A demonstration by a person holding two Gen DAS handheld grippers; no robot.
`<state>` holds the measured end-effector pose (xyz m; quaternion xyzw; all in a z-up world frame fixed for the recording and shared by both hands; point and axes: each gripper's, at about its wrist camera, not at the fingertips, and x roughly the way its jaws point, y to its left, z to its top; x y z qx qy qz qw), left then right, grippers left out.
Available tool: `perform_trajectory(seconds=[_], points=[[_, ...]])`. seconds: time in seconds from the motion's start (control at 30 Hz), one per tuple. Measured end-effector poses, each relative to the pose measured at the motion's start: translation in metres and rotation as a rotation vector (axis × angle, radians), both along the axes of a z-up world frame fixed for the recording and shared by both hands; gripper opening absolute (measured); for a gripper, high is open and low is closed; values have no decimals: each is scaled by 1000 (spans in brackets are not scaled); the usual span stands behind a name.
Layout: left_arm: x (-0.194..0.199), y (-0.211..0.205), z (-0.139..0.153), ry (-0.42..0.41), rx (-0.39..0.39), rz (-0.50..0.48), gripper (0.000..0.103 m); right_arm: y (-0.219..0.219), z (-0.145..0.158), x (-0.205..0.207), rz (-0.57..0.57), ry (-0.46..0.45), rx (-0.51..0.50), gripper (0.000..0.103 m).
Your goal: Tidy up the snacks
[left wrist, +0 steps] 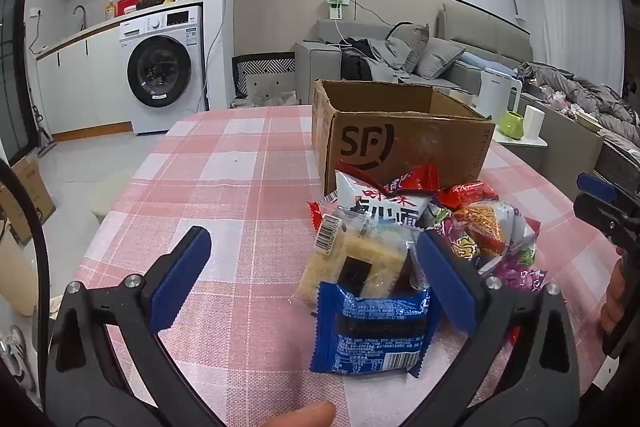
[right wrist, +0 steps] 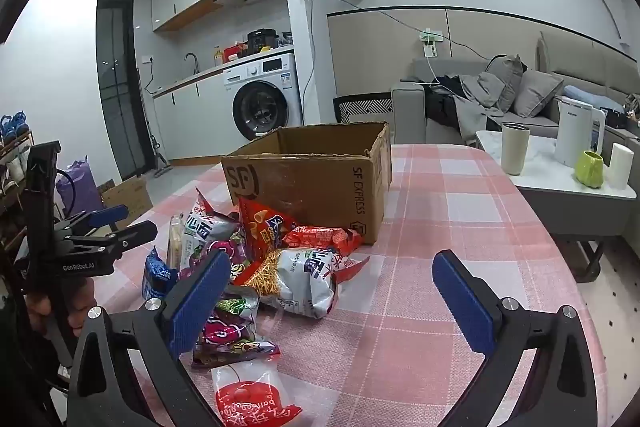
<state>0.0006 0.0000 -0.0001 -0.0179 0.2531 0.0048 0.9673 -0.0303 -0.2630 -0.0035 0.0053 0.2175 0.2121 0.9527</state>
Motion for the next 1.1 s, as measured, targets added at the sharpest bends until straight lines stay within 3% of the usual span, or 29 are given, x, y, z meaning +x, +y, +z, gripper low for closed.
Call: perform_trajectory(seconds=[1.1], points=[[-1, 0, -2, -4, 5, -2, 102, -1, 3, -2, 3, 13, -23, 103]])
